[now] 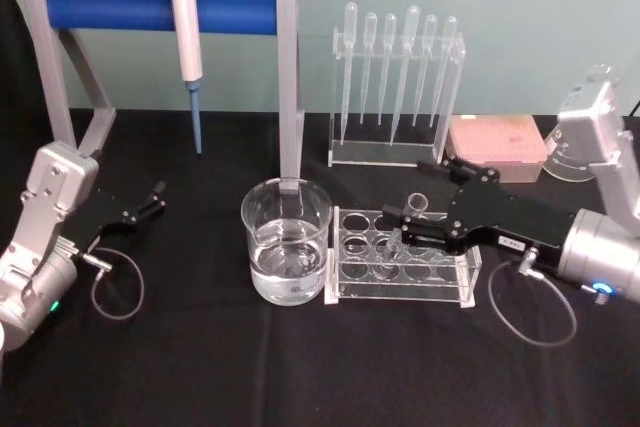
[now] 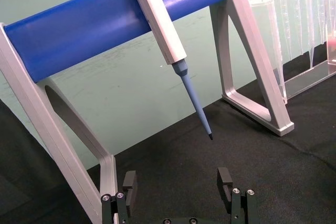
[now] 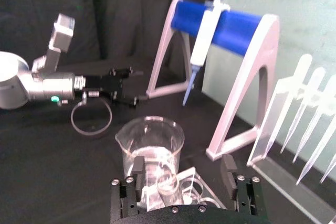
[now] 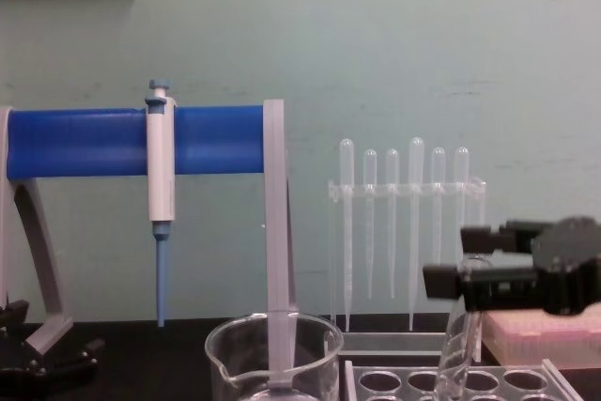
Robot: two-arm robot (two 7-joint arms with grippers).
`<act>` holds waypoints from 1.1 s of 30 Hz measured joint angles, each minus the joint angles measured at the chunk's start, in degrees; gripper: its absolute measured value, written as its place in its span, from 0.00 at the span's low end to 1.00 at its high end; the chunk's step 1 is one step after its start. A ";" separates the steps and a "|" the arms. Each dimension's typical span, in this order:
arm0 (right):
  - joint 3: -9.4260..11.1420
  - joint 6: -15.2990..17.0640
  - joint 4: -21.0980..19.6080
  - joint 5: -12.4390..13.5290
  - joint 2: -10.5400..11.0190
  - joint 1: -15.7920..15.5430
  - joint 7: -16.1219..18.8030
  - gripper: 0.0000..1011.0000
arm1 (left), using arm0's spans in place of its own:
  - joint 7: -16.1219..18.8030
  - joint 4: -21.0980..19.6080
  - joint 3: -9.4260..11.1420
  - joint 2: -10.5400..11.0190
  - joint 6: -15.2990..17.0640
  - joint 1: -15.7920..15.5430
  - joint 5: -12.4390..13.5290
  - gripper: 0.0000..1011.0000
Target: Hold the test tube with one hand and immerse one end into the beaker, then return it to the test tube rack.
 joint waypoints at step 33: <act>14.28 -12.48 4.05 -10.46 -11.57 -12.92 -28.40 0.99 | 0.00 0.00 0.00 0.00 0.00 0.01 0.00 0.99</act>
